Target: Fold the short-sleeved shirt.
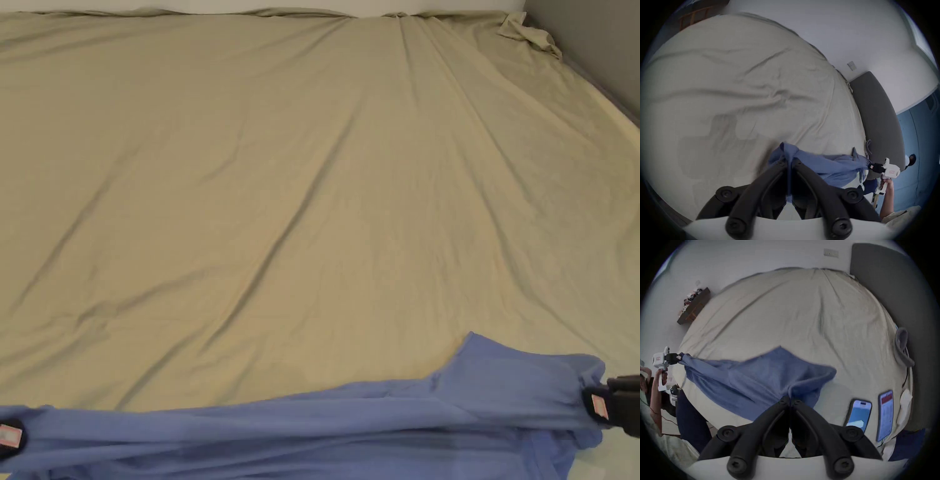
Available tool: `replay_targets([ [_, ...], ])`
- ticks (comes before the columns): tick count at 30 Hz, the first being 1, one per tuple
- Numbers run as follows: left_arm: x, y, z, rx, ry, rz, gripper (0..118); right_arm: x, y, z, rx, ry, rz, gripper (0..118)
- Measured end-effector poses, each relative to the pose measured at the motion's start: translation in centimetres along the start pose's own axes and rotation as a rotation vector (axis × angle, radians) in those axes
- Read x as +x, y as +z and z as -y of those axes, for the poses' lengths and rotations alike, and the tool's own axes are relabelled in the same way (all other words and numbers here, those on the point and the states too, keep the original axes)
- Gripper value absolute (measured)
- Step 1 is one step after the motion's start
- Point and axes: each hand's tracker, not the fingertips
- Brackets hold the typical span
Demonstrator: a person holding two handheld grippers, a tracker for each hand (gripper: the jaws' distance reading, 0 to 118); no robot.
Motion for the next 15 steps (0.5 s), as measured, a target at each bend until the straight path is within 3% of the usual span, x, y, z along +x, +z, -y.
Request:
replay_targets([
  [7, -2.1, -4.9, 1.5, -0.071, 0.031, -0.111, 1, -0.7, -6.9, 1.6, -0.167, 0.083, 0.095, 4],
  [9, -2.7, -6.3, 1.5, -0.077, 0.018, -0.14, 1, -0.5, -9.2, 2.3, -0.175, 0.06, 0.091, 4],
  [12, -1.0, -6.4, 1.7, -0.056, -0.024, -0.191, 1, -1.7, -8.6, 1.8, -0.166, 0.098, 0.137, 5],
  [13, 0.4, -6.0, 2.0, -0.054, -0.048, -0.216, 6, -1.9, -8.5, 1.7, -0.172, 0.116, 0.144, 13],
  [15, 2.0, -5.3, 2.1, -0.045, -0.088, -0.258, 11, -1.8, -7.5, 1.0, -0.184, 0.128, 0.14, 18],
])
